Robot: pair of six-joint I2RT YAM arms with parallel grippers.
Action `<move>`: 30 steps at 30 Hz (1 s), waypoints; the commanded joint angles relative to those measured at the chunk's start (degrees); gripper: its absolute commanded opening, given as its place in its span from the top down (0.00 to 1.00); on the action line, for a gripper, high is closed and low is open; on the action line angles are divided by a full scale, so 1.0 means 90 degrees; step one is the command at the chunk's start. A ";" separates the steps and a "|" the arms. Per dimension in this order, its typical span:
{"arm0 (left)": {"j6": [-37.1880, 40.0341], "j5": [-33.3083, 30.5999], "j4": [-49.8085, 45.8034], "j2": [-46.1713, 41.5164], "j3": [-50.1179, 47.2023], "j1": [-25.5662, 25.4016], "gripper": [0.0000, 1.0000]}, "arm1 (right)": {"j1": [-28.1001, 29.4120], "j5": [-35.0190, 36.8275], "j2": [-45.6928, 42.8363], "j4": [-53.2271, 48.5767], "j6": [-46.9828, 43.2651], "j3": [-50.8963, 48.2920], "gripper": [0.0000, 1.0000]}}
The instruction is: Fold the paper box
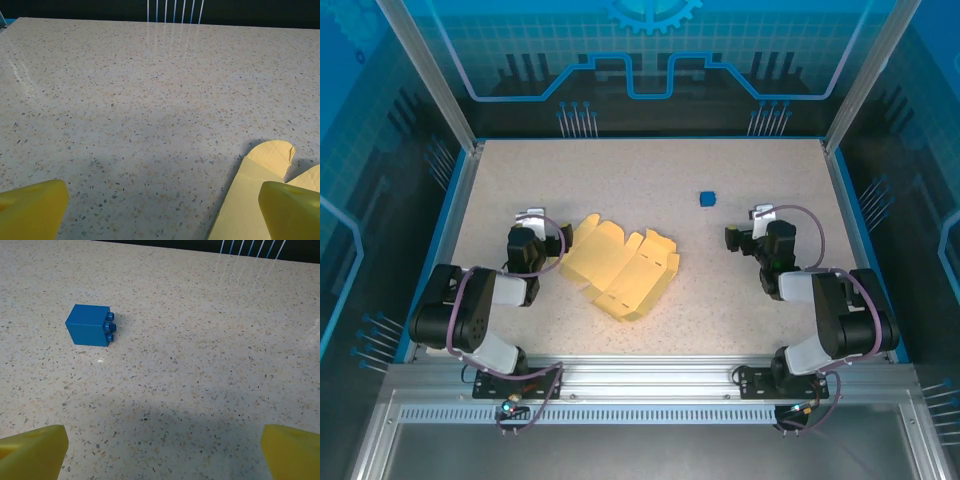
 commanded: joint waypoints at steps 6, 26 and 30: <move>0.0099 0.0131 0.0053 0.0027 0.0156 0.0066 0.01 | -0.0015 -0.0076 0.0010 0.0111 -0.0057 0.0135 0.00; -0.0140 -0.0320 -0.0211 -0.0221 0.0196 0.0130 0.01 | -0.0040 0.0161 -0.0306 -0.0462 0.0074 0.0351 0.00; -0.0356 -0.0833 -0.1572 -0.1363 0.0391 0.0125 0.01 | -0.0122 0.0534 -0.1130 -0.2509 0.0543 0.1150 0.00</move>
